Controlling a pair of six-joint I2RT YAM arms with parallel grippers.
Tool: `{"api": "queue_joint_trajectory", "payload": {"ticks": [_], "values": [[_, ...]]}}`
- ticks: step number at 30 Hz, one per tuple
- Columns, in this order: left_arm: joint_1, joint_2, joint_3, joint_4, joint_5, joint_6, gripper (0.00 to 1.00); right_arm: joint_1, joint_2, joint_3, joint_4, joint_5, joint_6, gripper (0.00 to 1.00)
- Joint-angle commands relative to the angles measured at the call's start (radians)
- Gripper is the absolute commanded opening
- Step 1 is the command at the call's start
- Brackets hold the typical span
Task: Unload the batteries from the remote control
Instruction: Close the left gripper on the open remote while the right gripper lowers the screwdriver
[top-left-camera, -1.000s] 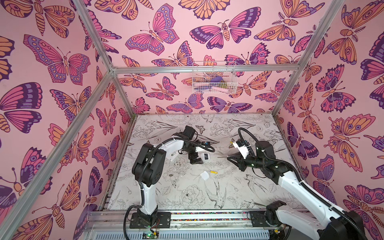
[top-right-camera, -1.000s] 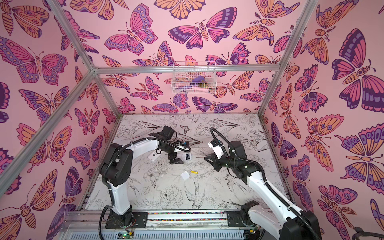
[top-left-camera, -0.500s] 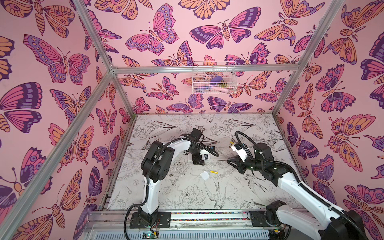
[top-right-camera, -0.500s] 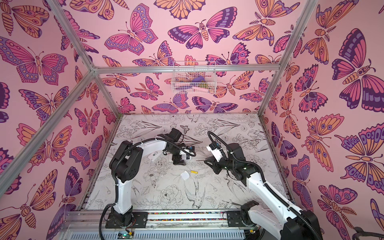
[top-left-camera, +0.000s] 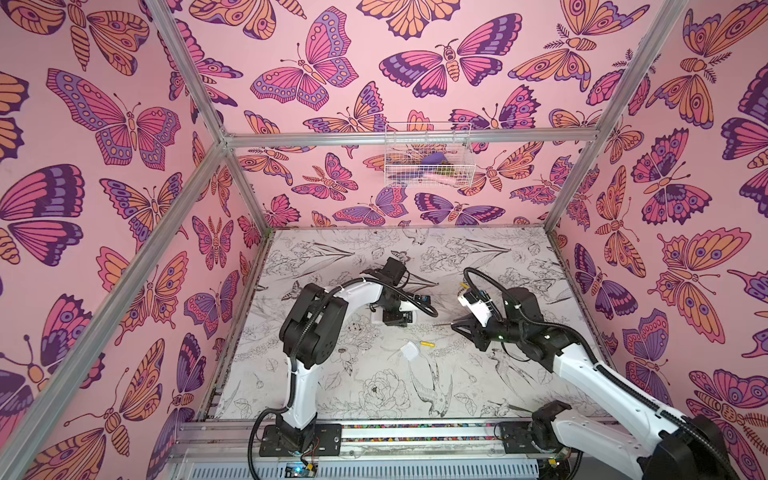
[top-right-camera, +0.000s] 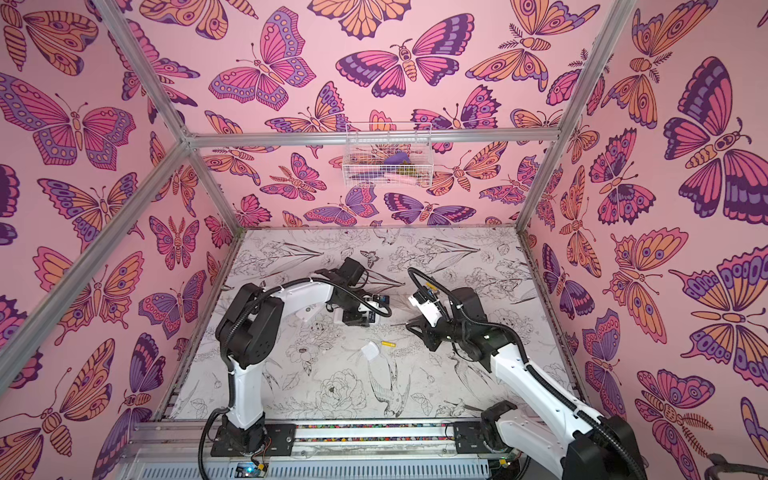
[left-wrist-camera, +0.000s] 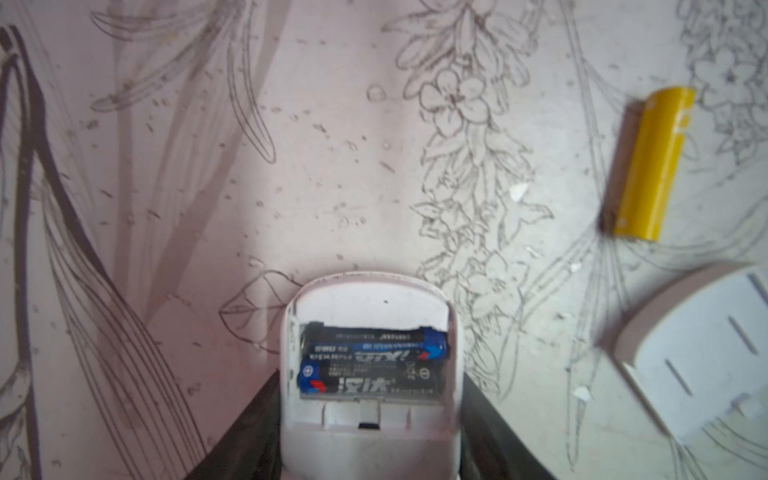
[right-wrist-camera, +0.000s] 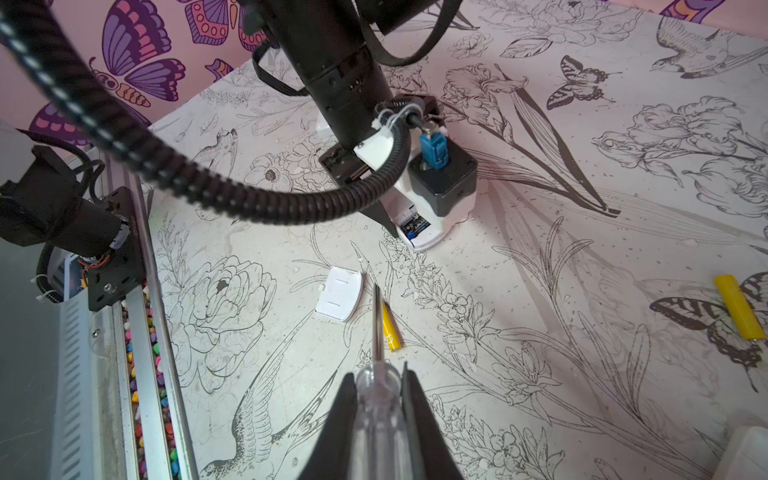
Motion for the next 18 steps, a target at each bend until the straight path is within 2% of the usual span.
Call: {"api": "queue_joint_trajectory", "payload": {"ticks": [1, 12, 15, 18], "values": [[0.016, -0.080, -0.093, -0.067, -0.048, -0.006, 0.56, 0.029, 0.008, 0.023, -0.016, -0.004, -0.053, 0.00], [0.026, -0.282, -0.368, -0.055, 0.045, -0.099, 0.58, 0.165, 0.045, -0.035, 0.089, -0.024, -0.160, 0.00], [0.024, -0.284, -0.392, -0.050, 0.039, -0.103, 0.63, 0.209, 0.069, -0.023, 0.074, -0.024, -0.193, 0.00], [0.025, -0.283, -0.415, -0.028, 0.012, -0.090, 0.73, 0.228, 0.094, -0.041, 0.129, -0.050, -0.209, 0.00]]}}
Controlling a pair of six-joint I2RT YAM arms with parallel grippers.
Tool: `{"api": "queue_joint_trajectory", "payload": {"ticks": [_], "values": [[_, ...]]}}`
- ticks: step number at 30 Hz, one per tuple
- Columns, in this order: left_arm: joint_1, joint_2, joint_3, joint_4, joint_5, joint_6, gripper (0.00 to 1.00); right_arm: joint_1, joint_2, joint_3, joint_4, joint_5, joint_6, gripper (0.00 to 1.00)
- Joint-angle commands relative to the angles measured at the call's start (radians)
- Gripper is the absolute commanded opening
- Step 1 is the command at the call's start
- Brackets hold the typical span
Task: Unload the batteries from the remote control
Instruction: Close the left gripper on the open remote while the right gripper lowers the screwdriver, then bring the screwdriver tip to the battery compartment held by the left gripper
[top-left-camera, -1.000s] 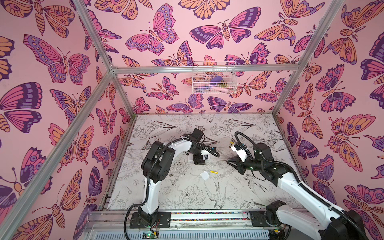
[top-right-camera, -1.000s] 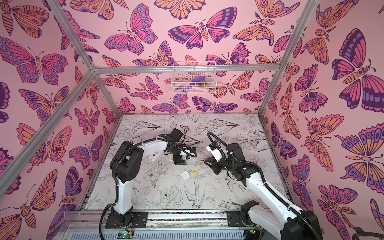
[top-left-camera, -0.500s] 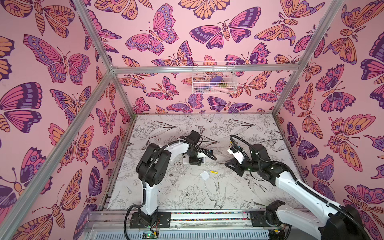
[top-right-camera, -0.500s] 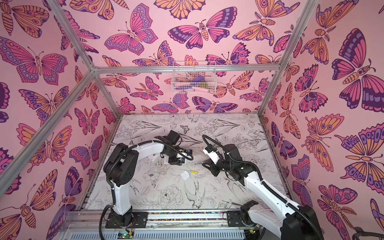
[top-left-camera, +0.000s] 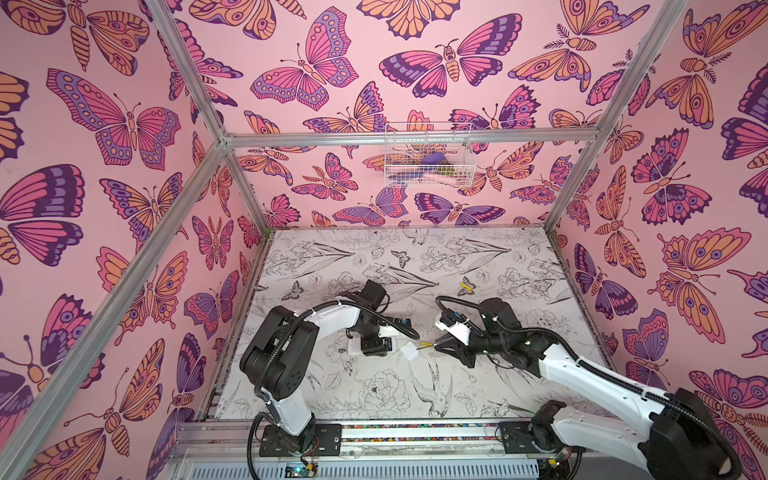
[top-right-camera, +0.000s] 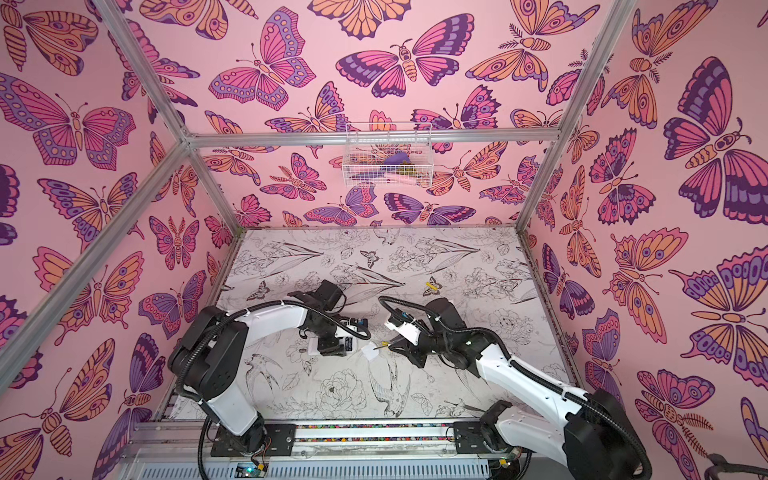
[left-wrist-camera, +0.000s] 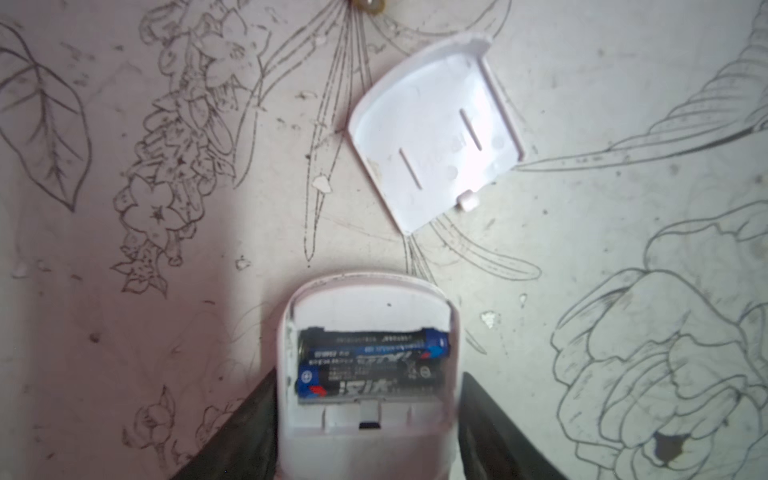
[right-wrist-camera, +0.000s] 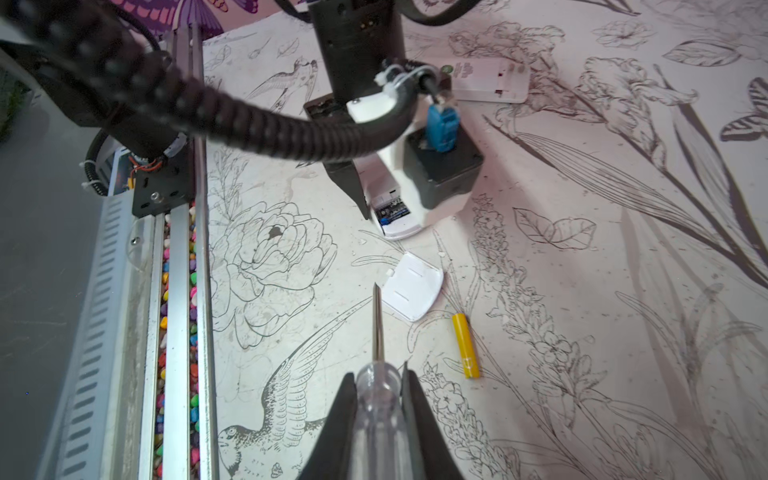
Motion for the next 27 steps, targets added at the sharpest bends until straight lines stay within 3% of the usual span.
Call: {"api": "queue_joint_trajectory", "payload": {"ticks": [1, 8, 12, 27], "values": [[0.001, 0.001, -0.049, -0.006, -0.014, 0.001, 0.76, 0.021, 0.023, -0.007, 0.067, -0.046, -0.070, 0.00], [0.031, -0.059, -0.118, 0.020, -0.007, 0.068, 0.83, 0.083, 0.120, 0.048, 0.108, -0.021, -0.115, 0.00], [0.064, -0.066, -0.126, 0.025, -0.017, 0.075, 0.83, 0.099, 0.201, 0.138, 0.034, -0.010, -0.143, 0.00], [0.111, -0.083, -0.157, 0.027, -0.035, 0.089, 0.71, 0.113, 0.351, 0.239, 0.044, -0.005, -0.210, 0.00]]}}
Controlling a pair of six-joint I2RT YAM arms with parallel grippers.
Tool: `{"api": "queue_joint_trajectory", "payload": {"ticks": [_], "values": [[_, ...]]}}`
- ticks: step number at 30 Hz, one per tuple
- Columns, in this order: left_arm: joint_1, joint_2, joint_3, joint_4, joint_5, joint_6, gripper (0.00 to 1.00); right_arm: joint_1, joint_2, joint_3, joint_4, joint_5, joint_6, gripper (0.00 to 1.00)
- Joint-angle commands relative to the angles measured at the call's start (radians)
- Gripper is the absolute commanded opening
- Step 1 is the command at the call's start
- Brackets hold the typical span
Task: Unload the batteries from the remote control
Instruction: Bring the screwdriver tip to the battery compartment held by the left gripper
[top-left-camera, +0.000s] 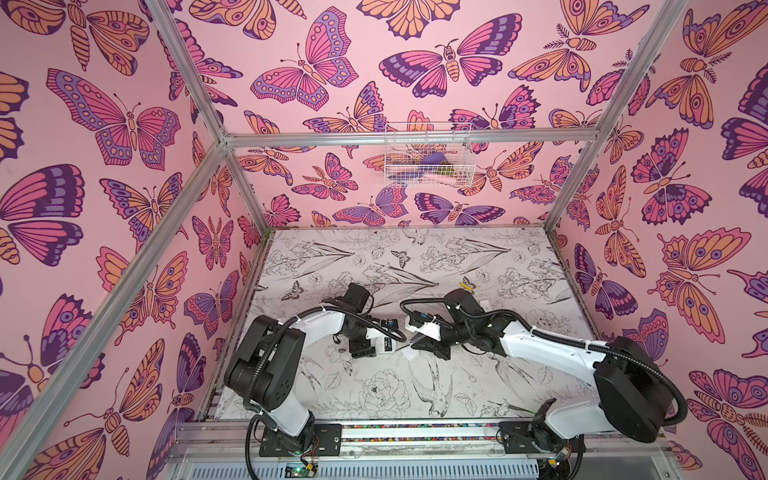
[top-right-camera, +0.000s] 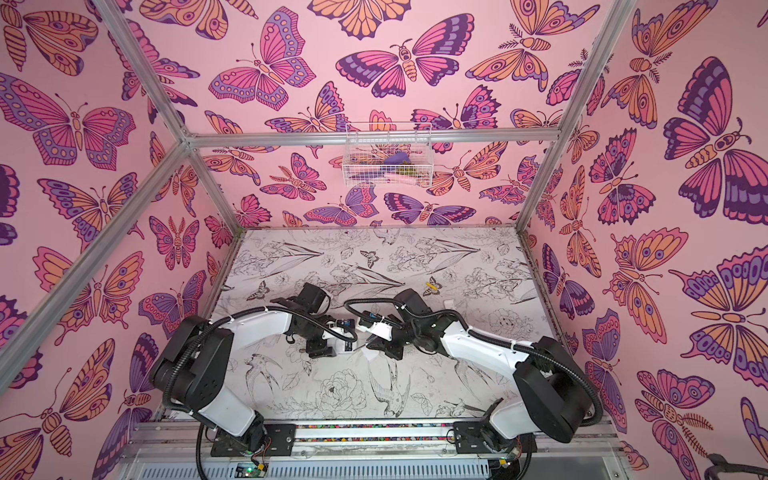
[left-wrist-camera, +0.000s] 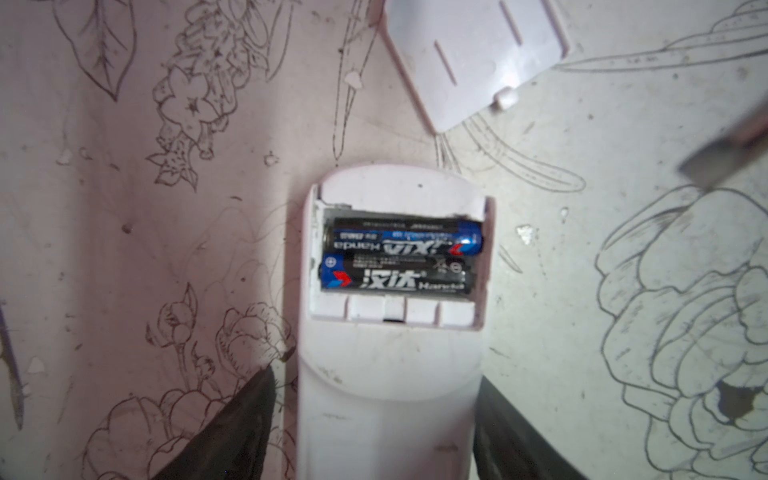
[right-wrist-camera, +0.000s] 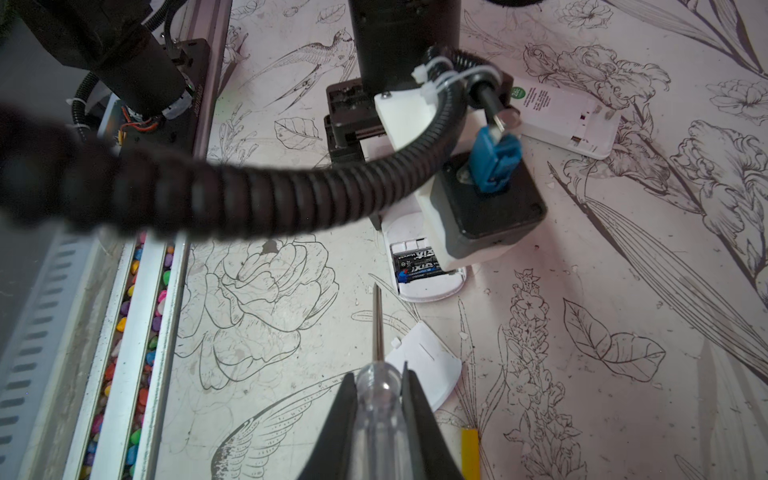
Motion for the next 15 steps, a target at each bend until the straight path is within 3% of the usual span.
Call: {"api": "queue_joint_trajectory", "payload": {"ticks": [1, 10, 15], "values": [[0.010, 0.006, -0.032, -0.061, -0.029, 0.008, 0.70, 0.010, 0.021, 0.029, 0.004, -0.010, -0.051, 0.00], [0.014, 0.014, -0.021, -0.074, -0.017, 0.017, 0.54, 0.011, 0.077, 0.060, 0.008, -0.005, -0.062, 0.00], [0.004, 0.017, -0.021, -0.086, -0.020, 0.014, 0.52, 0.011, 0.108, 0.089, 0.003, 0.029, -0.014, 0.00]]}}
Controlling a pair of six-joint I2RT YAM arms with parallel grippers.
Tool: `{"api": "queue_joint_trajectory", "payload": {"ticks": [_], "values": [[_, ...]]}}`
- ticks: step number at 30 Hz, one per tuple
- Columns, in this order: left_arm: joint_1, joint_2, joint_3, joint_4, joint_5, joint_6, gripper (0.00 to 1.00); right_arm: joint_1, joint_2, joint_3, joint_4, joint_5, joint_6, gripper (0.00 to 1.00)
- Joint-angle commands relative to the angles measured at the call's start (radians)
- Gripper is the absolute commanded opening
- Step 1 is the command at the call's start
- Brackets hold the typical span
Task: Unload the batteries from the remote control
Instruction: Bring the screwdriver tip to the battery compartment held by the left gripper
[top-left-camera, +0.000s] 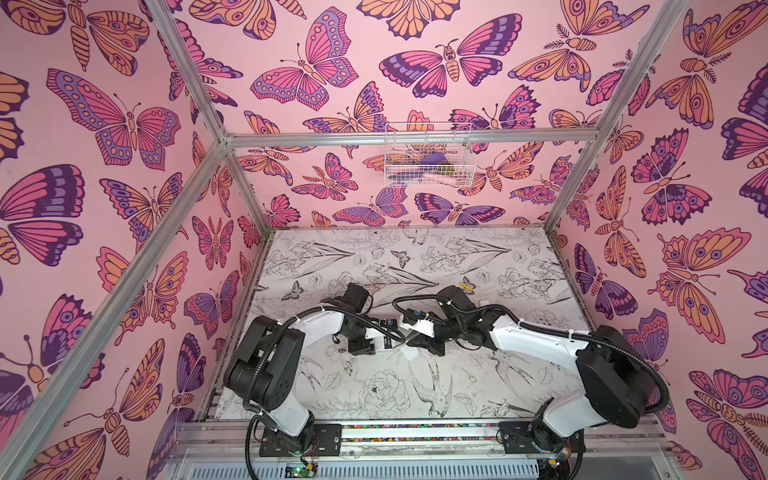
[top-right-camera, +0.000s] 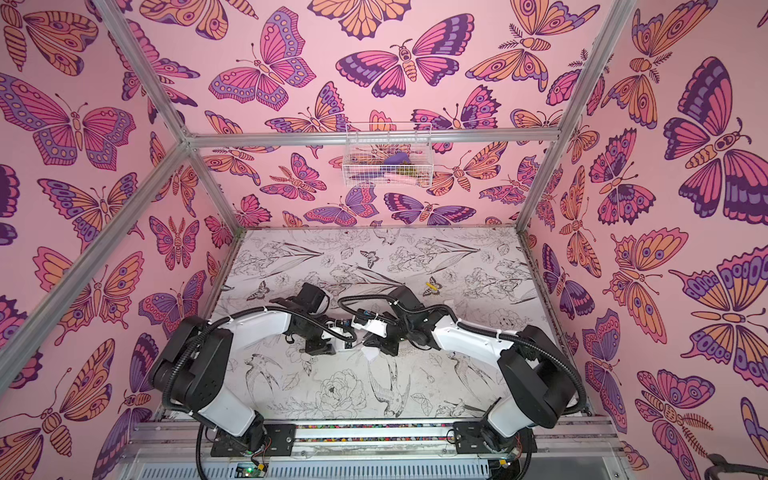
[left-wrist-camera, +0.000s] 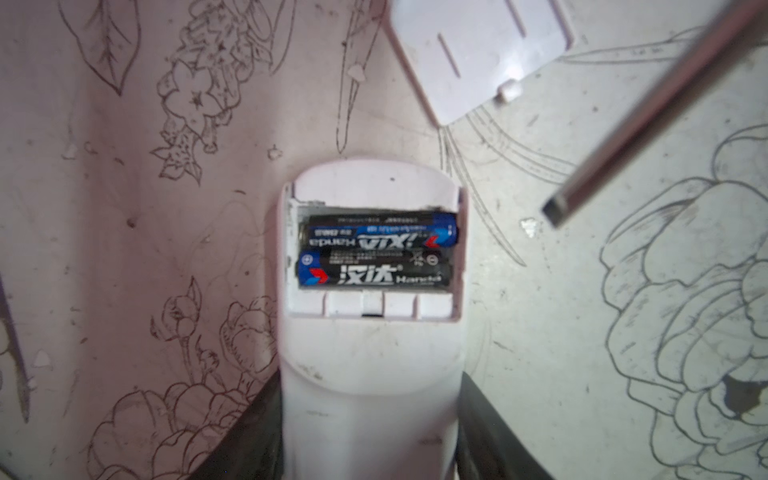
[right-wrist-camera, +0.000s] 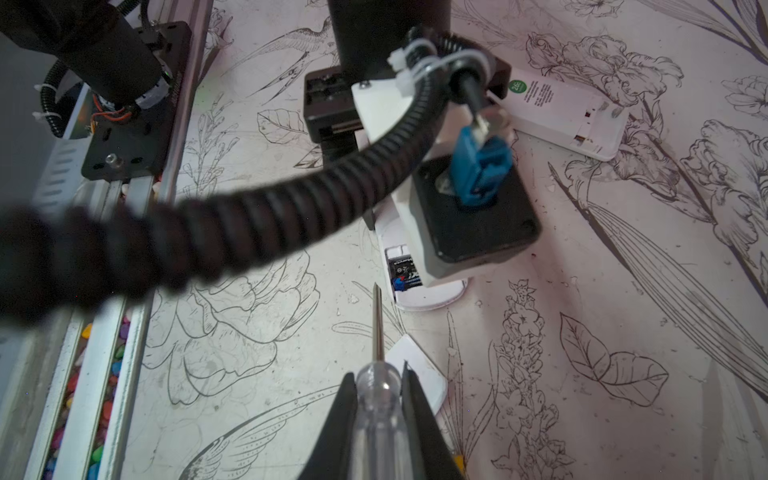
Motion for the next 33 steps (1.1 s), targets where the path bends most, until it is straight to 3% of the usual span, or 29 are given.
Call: {"api": "queue_joint_trajectory", "payload": {"ticks": [1, 20, 33], "values": [[-0.004, 0.021, -0.019, -0.085, -0.021, 0.006, 0.52, 0.010, 0.018, 0.022, 0.006, 0.022, 0.012, 0.00], [-0.019, 0.031, -0.001, -0.083, -0.030, -0.057, 0.51, 0.031, 0.042, 0.035, 0.016, 0.101, 0.062, 0.00], [-0.027, 0.054, 0.013, -0.078, -0.034, -0.070, 0.50, 0.040, 0.097, 0.085, -0.105, 0.008, 0.031, 0.00]]}}
